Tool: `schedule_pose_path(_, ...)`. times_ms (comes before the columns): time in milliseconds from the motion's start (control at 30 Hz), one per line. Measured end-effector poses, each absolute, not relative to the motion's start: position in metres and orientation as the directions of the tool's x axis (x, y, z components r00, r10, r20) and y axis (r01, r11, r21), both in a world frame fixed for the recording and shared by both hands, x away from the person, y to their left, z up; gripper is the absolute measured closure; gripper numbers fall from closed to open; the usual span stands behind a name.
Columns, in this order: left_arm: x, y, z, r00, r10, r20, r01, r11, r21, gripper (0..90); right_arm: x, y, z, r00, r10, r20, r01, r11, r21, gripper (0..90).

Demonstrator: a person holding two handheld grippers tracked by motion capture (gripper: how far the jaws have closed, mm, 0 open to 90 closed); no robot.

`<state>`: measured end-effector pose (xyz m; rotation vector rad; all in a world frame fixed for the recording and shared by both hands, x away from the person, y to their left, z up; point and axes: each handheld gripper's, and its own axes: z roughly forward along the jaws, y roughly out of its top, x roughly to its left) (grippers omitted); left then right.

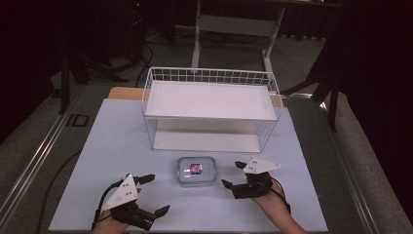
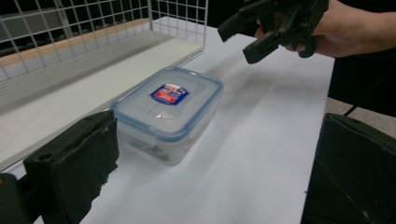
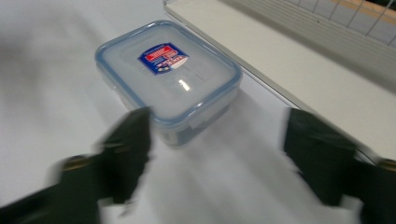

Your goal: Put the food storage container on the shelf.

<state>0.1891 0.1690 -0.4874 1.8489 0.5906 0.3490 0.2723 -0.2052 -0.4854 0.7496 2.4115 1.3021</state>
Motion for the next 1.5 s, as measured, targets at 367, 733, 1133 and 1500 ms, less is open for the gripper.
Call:
schedule_pose_path(367, 0.209, 0.162, -0.466, 0.828, 0.551, -0.108, 0.286, -0.248, 0.926, 0.5, 0.272, -0.200, -0.463, -0.824, 0.567, -0.023, 0.268, 0.424, 0.865, 17.0)
schedule_pose_path(733, 0.251, 0.150, -0.466, 0.762, 0.600, -0.242, 0.449, -0.221, 0.866, 0.5, 0.292, -0.177, -0.463, -0.814, 0.575, 0.078, 0.385, 0.434, 0.814, 13.1)
schedule_pose_path(1133, 0.290, 0.147, -0.502, 0.582, 0.612, -0.536, 0.709, -0.059, 0.702, 0.6, 0.322, -0.166, -0.488, -0.683, 0.644, 0.345, 0.643, 0.307, 0.701, 16.2)
schedule_pose_path(1500, 0.301, 0.148, -0.533, 0.428, 0.600, -0.676, 0.838, 0.016, 0.545, 6.4, 0.338, -0.178, -0.507, -0.535, 0.625, 0.569, 0.814, 0.200, 0.546, 23.0)
